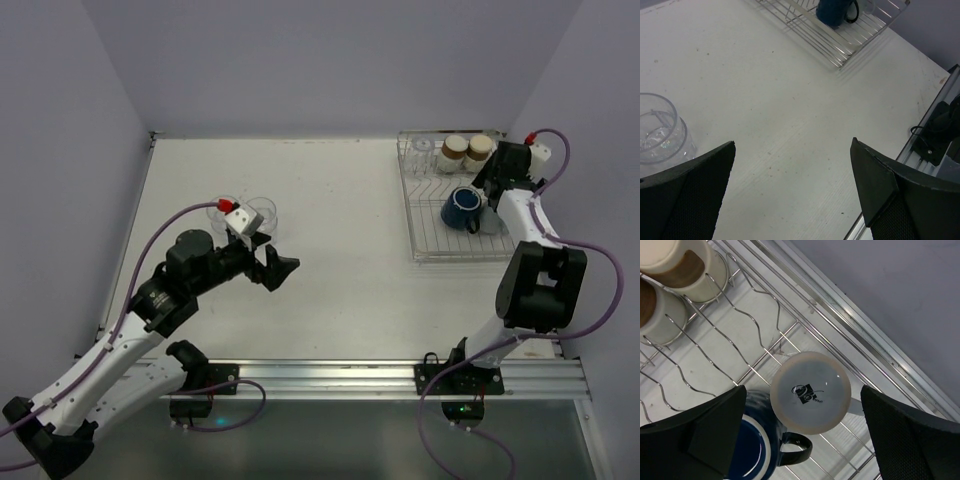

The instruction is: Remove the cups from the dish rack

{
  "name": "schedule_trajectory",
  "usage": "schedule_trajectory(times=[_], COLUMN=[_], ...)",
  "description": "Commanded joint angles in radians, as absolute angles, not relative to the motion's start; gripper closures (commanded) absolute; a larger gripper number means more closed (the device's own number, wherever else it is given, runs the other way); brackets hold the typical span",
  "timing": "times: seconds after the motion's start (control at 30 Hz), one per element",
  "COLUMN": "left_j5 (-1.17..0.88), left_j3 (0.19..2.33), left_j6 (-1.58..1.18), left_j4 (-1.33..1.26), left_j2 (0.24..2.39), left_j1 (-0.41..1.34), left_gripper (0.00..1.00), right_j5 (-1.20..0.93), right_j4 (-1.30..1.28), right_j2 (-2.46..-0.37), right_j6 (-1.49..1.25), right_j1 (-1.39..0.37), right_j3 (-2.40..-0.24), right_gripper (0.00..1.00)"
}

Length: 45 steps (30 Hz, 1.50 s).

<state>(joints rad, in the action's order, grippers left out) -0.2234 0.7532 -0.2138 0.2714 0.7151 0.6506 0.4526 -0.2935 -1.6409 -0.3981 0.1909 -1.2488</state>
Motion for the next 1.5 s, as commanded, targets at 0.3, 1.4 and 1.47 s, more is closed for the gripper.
schedule_trajectory(times=[0.3, 1.4, 1.47], left_j5=[-0.192, -0.232, -0.259], left_j3=[0.747, 0.755, 0.764], left_j6=[-0.204, -0.224, -0.236], left_j4=[0.247, 0.238, 0.227], left_j2=[0.706, 0.744, 0.768], left_j1=[0.655, 0.653, 0.653], left_gripper=[0.00, 0.00, 0.00], right_j5=[0.479, 0.436, 0.405], right_j4=[-0.348, -0.350, -0.330], right_j2=[-1.761, -1.428, -1.369], right_j6=[-0.364, -0.396, -0.414], right_j1=[0.195, 0.186, 0.184], right_j3=[-1.364, -1.342, -1.301], right_gripper=[0.15, 0.79, 0.80])
